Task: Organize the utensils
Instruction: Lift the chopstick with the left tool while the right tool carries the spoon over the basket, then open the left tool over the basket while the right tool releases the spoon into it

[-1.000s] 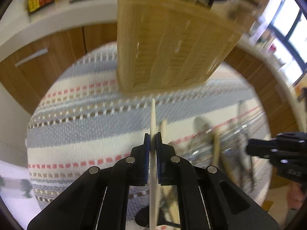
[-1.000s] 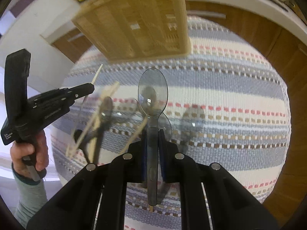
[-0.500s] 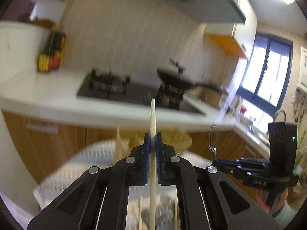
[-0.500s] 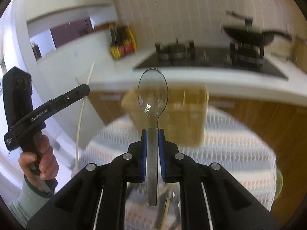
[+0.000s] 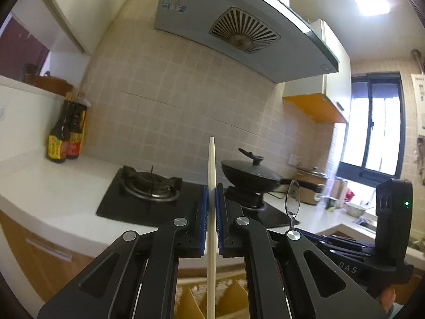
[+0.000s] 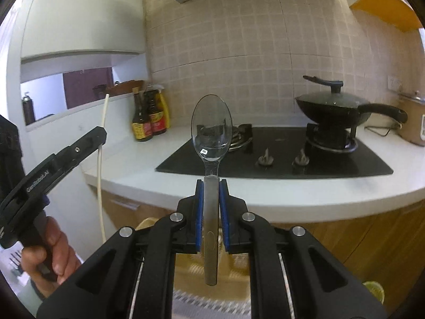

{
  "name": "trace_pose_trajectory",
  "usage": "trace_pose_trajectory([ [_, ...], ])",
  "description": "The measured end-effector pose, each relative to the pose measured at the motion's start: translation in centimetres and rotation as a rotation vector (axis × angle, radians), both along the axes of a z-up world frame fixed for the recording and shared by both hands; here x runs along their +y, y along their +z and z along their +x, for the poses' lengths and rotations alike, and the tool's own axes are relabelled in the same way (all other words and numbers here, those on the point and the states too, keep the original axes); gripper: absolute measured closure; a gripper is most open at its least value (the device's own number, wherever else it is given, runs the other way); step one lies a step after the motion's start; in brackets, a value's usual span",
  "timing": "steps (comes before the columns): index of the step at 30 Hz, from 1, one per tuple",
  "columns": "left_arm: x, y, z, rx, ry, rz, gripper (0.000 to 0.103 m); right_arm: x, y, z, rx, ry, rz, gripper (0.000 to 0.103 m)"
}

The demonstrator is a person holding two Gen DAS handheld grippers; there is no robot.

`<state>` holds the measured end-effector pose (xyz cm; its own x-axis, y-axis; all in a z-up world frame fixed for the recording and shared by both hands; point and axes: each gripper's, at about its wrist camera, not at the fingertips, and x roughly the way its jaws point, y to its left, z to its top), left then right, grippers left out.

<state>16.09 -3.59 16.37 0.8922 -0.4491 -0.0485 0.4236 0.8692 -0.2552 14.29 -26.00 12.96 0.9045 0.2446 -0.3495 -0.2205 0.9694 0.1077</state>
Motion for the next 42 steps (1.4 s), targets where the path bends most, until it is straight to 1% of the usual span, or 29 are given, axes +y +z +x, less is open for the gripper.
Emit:
trace_pose_trajectory([
  [2, -0.4, -0.6, 1.2, -0.01, 0.022, 0.011, 0.099, -0.2, -1.1, 1.4, -0.008, -0.017, -0.016, 0.093],
  [5, -0.7, -1.8, 2.3, -0.029, 0.079, 0.019, 0.099, -0.8, -2.6, 3.3, -0.001, -0.032, -0.009, 0.093],
  [9, -0.8, -3.1, 3.8, -0.029, 0.13, 0.044, 0.099, -1.4, -4.4, 4.6, 0.012, -0.038, 0.004, 0.093],
  [12, -0.7, -4.0, 4.3, -0.021, 0.15, 0.052, 0.099, -1.3, -5.5, 5.0, 0.017, -0.034, -0.002, 0.093],
  [17, -0.5, -5.3, 4.7, -0.004, 0.153, 0.053, 0.099, -1.0, -6.6, 4.8, 0.014, -0.035, -0.024, 0.093],
  [21, -0.3, -6.1, 4.7, 0.02, 0.132, 0.055, 0.098, -1.3, -7.1, 4.2, 0.034, -0.028, -0.007, 0.093],
  [23, -0.1, -6.5, 4.6, 0.043, 0.115, 0.044, 0.094, -1.7, -7.3, 3.9, 0.054, -0.024, 0.009, 0.092],
  [24, 0.1, -6.6, 4.6, 0.061, 0.11, 0.04, 0.09, -1.8, -7.4, 3.7, 0.064, -0.016, 0.018, 0.087],
  [25, 0.2, -6.7, 4.5, 0.071, 0.106, 0.037, 0.087, -2.1, -7.5, 3.3, 0.077, -0.007, 0.034, 0.075],
  [26, 0.4, -6.7, 4.3, 0.08, 0.096, 0.031, 0.085, -2.3, -7.4, 2.9, 0.079, -0.005, 0.043, 0.066],
  [27, 0.6, -6.7, 4.1, 0.089, 0.086, 0.028, 0.081, -2.4, -7.3, 2.3, 0.072, -0.007, 0.047, 0.046],
  [28, 0.9, -6.6, 3.8, 0.101, 0.074, 0.023, 0.073, -2.4, -7.1, 1.4, 0.056, -0.015, 0.042, 0.044],
  [30, 1.3, -6.5, 3.2, 0.108, 0.058, 0.016, 0.065, -2.4, -6.6, 0.1, 0.063, -0.014, 0.027, 0.044],
  [34, 2.6, -5.6, 1.3, 0.145, 0.009, 0.004, 0.06, -2.9, -5.4, -2.2, 0.069, -0.047, 0.031, 0.044],
  [38, 3.5, -4.4, -0.6, 0.185, -0.024, 0.017, 0.057, -3.3, -4.1, -4.2, 0.107, -0.072, 0.029, 0.044],
  [42, 3.8, -3.2, -2.9, 0.233, -0.061, 0.052, 0.053, -3.2, -3.4, -6.0, 0.183, -0.092, 0.023, 0.044],
])
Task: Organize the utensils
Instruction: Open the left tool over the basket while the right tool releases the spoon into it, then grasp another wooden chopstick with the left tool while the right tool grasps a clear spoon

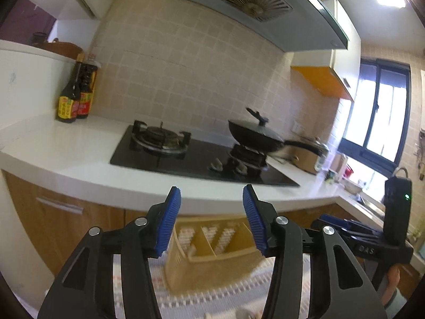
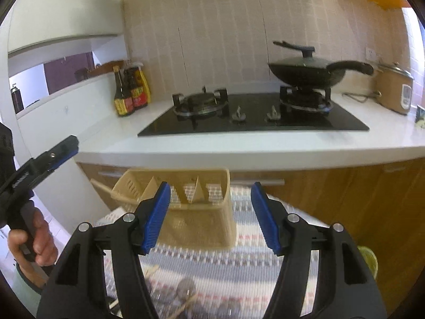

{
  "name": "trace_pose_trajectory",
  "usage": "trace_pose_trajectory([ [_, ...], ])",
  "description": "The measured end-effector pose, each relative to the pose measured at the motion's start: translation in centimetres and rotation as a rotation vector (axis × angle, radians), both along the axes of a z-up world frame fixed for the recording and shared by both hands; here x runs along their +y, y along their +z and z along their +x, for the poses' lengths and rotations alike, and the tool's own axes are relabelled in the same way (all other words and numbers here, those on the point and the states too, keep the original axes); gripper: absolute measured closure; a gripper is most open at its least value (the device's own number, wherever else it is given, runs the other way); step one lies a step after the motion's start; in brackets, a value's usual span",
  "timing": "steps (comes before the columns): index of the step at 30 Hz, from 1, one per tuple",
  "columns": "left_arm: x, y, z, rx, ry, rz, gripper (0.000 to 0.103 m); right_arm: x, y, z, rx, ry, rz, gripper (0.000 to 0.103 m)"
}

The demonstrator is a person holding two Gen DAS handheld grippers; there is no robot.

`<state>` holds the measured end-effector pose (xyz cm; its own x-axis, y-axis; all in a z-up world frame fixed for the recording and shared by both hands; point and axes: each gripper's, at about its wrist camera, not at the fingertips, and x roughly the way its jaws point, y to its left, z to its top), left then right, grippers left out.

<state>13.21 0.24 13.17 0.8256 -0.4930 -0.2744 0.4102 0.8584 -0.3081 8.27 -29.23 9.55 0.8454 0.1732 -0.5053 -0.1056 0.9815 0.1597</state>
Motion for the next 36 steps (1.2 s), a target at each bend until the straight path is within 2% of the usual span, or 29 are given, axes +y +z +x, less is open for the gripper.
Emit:
trace_pose_trajectory([
  [3, -0.2, -0.1, -1.3, 0.081, -0.057, 0.044, 0.046, 0.2, -0.2, -1.5, 0.102, -0.031, -0.034, 0.044],
  [5, -0.8, -1.5, -2.1, 0.174, -0.087, 0.097, 0.046, 0.3, -0.8, -2.2, 0.173, -0.022, -0.031, 0.044],
  [8, -1.4, -4.1, -3.2, 0.263, -0.114, 0.165, 0.048, 0.2, -2.6, -3.4, 0.282, 0.012, -0.01, 0.044],
  [11, -1.8, -6.7, -3.7, 0.347, -0.136, 0.233, 0.05, 0.4, -4.8, -4.3, 0.364, 0.019, -0.026, 0.051],
  [15, -2.3, -10.5, -3.3, 0.5, -0.235, 0.277, 0.06, 0.3, -8.4, -4.7, 0.515, 0.05, 0.015, 0.068],
  [20, -2.9, -14.5, -2.2, 0.627, -0.293, 0.36, 0.071, 1.6, -12.7, -4.6, 0.669, 0.112, 0.016, 0.08],
  [21, -2.9, -15.0, -2.0, 0.646, -0.303, 0.364, 0.074, 1.9, -13.1, -4.5, 0.681, 0.126, 0.016, 0.081],
  [26, -2.5, -17.1, -1.0, 0.734, -0.39, 0.336, 0.074, 4.0, -14.3, -4.4, 0.71, 0.185, -0.043, 0.081],
  [29, -3.1, -17.8, -1.1, 0.752, -0.382, 0.4, 0.075, 4.6, -14.8, -4.0, 0.715, 0.192, -0.097, 0.081],
  [31, -3.4, -18.2, -1.1, 0.749, -0.364, 0.453, 0.082, 5.0, -15.1, -3.7, 0.722, 0.201, -0.117, 0.081],
  [36, -4.2, -18.4, -0.9, 0.747, -0.364, 0.499, 0.085, 5.8, -16.1, -3.1, 0.732, 0.206, -0.176, 0.081],
])
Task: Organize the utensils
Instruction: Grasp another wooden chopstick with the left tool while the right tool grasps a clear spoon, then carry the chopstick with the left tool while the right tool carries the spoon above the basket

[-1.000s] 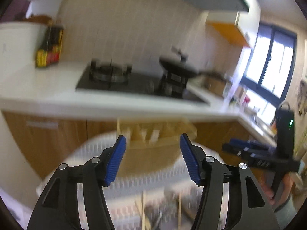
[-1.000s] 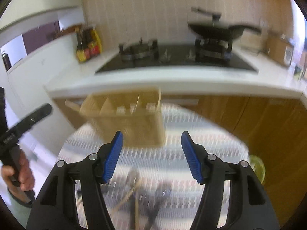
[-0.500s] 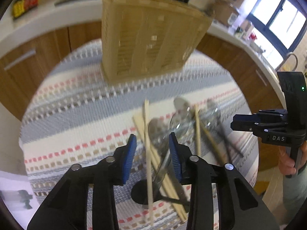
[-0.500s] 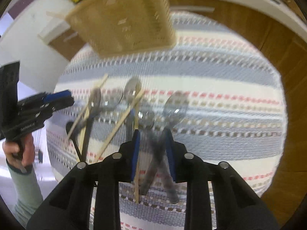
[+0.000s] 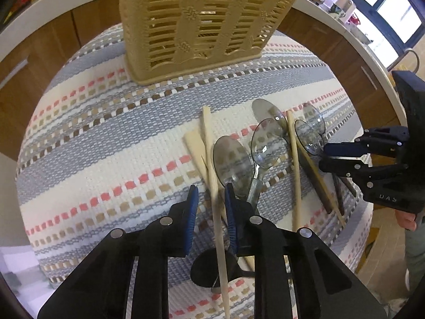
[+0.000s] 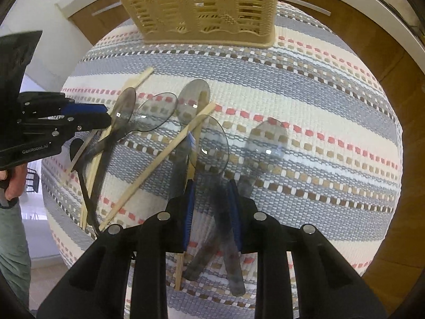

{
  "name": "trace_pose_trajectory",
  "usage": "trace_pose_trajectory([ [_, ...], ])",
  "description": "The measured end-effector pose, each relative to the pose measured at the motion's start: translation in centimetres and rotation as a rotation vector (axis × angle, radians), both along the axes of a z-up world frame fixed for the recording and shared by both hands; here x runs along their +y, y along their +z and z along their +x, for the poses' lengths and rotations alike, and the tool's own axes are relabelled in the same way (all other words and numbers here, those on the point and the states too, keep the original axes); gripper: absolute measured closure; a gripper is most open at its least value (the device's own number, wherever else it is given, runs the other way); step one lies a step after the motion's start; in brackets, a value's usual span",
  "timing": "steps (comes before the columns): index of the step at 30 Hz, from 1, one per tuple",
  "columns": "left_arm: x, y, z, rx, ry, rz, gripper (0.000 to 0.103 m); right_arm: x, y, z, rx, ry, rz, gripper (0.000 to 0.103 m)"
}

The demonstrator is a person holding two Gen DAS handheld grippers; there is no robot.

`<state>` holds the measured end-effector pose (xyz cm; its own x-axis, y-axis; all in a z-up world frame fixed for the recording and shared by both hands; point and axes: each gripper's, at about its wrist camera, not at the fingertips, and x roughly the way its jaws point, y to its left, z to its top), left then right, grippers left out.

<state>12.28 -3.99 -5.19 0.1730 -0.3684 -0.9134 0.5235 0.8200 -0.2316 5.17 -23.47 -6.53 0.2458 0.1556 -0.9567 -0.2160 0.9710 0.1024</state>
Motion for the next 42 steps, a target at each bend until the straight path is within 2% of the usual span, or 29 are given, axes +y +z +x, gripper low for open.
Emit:
trace_pose_trajectory([
  [2, -0.3, 0.0, 0.1, -0.008, -0.003, 0.018, 0.088, 0.5, -0.2, 0.3, 0.001, 0.011, -0.034, 0.081],
  [4, -0.5, 0.0, 0.1, -0.011, -0.013, 0.026, 0.096, 0.8, -0.6, 0.5, 0.008, 0.022, -0.053, 0.082],
  [6, -1.0, -0.1, 0.1, -0.005, -0.017, 0.021, 0.098, 1.0, -0.6, 0.6, 0.01, 0.034, -0.064, 0.084],
  [9, -0.4, 0.0, 0.0, -0.011, -0.009, 0.015, 0.099, 1.5, -1.0, 0.8, 0.014, 0.041, -0.082, 0.092],
  [13, 0.9, 0.4, -0.4, -0.041, 0.029, 0.004, 0.099, 1.7, -0.8, 0.2, 0.003, 0.047, -0.082, 0.093],
  [17, 3.9, 1.9, -0.4, -0.051, 0.109, -0.053, 0.099, 2.0, 0.1, -0.2, -0.014, 0.032, -0.047, 0.093],
  [22, 7.0, 1.5, 0.3, -0.029, 0.196, -0.016, 0.099, 2.1, 0.5, 0.2, -0.008, 0.011, -0.04, 0.093],
  [26, 7.4, 0.9, 0.4, 0.001, 0.19, 0.012, 0.098, 1.9, -0.3, 0.8, 0.017, 0.0, -0.035, 0.093],
  [27, 7.4, 0.8, 0.4, 0.001, 0.188, 0.018, 0.097, 1.9, -0.2, 0.9, 0.016, -0.001, -0.034, 0.093],
  [30, 6.1, 0.8, 1.5, -0.01, 0.173, 0.048, 0.083, 1.7, -0.3, 1.0, 0.019, -0.001, -0.023, 0.093],
  [32, 5.4, 0.4, 2.4, -0.013, 0.161, 0.069, 0.081, 1.6, -0.1, 1.1, 0.019, 0.0, -0.016, 0.093],
  [36, 3.9, 0.4, 3.4, -0.026, 0.113, 0.143, 0.081, 1.4, 0.6, 0.8, 0.002, 0.002, -0.008, 0.093],
  [38, 2.9, 0.4, 3.0, -0.065, 0.08, 0.21, 0.089, 1.1, 1.2, 0.7, -0.015, 0.004, 0.006, 0.093],
  [39, 2.7, 0.4, 2.8, -0.086, 0.079, 0.237, 0.097, 0.9, 1.7, 0.6, -0.03, 0.005, 0.012, 0.093],
  [40, 2.2, 0.4, 2.7, -0.101, 0.086, 0.248, 0.099, 0.8, 2.1, 0.5, -0.043, 0.005, 0.017, 0.093],
  [42, 2.5, 0.8, 2.5, -0.111, 0.112, 0.211, 0.1, 0.5, 2.9, 0.4, -0.076, 0.012, 0.04, 0.093],
])
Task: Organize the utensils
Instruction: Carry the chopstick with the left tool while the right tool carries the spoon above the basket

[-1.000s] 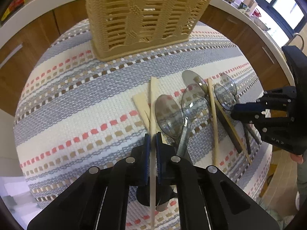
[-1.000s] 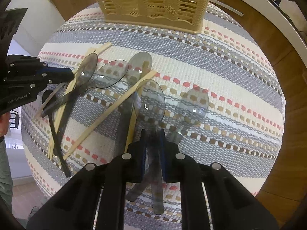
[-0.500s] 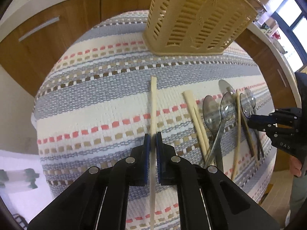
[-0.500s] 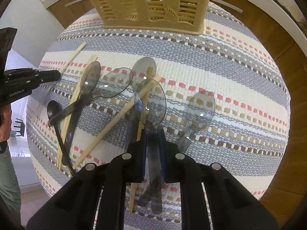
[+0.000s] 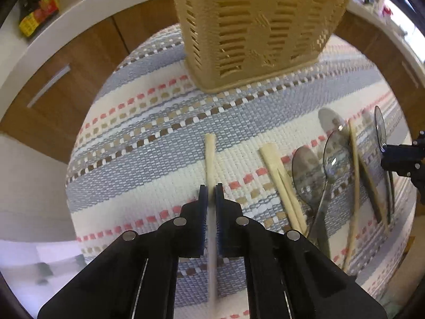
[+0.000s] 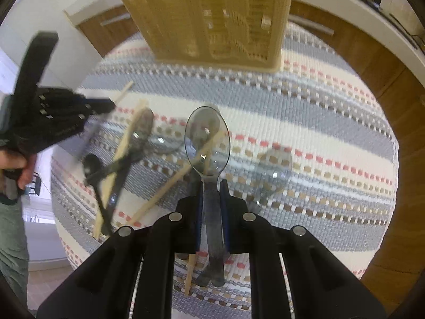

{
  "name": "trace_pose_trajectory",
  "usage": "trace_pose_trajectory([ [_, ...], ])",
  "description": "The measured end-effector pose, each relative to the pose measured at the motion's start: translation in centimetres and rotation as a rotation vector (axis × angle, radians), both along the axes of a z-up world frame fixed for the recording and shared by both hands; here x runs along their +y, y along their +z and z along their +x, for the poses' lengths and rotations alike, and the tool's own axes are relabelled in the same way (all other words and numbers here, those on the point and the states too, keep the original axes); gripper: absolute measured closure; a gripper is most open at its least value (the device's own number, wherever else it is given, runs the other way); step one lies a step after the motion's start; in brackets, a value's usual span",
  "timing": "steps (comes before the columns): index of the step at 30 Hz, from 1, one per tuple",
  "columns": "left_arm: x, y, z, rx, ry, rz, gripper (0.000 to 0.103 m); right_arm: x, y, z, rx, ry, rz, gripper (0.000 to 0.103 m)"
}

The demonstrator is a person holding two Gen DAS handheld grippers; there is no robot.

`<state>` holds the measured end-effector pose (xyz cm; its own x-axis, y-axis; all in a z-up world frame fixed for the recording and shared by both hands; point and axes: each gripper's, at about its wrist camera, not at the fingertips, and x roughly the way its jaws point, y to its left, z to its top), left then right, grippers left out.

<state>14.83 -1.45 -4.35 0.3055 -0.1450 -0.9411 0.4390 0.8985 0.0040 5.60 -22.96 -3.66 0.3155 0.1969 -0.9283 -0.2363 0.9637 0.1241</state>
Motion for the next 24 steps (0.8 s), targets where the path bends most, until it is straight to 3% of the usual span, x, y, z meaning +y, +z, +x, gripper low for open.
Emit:
trace_pose_trajectory([
  [3, 1.1, 2.9, -1.2, -0.096, 0.012, -0.114, 0.1, -0.5, 2.3, -0.3, -0.077, 0.013, 0.054, 0.093],
  [9, 2.5, 11.6, -3.5, -0.316, 0.008, -0.334, 0.1, -1.2, 8.4, -0.9, -0.278, 0.045, 0.136, 0.093],
  [14, 1.0, 16.9, -3.3, -0.464, -0.027, -0.481, 0.1, -1.0, 12.9, -0.4, -0.448, 0.048, 0.191, 0.094],
  [24, -1.1, 22.2, -0.2, -0.702, 0.033, -0.606, 0.1, -2.4, 20.7, 3.2, -0.64, 0.008, 0.339, 0.095],
])
